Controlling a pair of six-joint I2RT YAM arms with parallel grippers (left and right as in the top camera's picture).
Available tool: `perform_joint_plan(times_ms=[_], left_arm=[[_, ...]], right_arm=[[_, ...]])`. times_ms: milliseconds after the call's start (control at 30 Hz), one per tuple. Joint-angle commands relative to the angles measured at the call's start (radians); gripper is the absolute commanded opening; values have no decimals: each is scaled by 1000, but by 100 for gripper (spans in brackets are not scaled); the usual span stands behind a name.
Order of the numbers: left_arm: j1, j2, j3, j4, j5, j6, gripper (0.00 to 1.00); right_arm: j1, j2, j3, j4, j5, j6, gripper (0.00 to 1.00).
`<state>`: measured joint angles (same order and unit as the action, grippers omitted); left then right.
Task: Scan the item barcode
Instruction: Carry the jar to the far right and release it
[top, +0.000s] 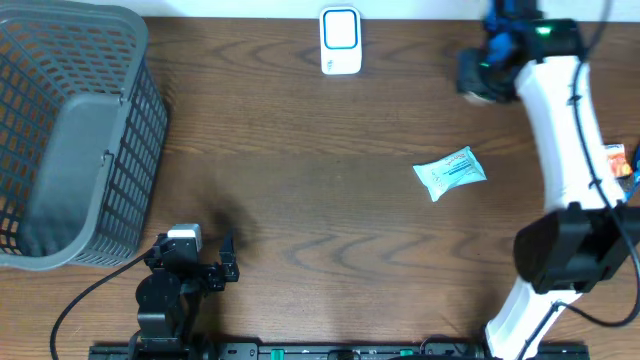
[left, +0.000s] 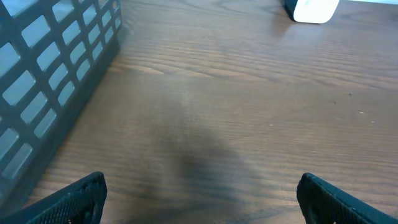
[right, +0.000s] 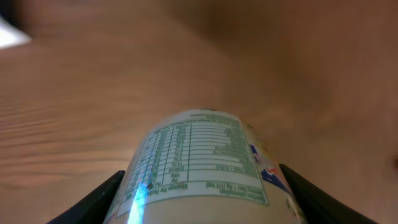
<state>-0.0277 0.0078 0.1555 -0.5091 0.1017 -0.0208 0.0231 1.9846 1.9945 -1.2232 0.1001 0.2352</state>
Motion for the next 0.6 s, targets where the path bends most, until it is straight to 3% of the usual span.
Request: perform_joint_plan(times_ms=[0,267,567], left_arm=[[5,-2,-15,1,-7,17,98],[5,-2,-15,1,-7,17,98],[5,-2,-15,1,-7,17,98]], right_arm=[[-137,19,-43,-26,-41,42,44],[-395,116,-163,-25,-78,43,45],[-512,277,-170,44,8,50,43]])
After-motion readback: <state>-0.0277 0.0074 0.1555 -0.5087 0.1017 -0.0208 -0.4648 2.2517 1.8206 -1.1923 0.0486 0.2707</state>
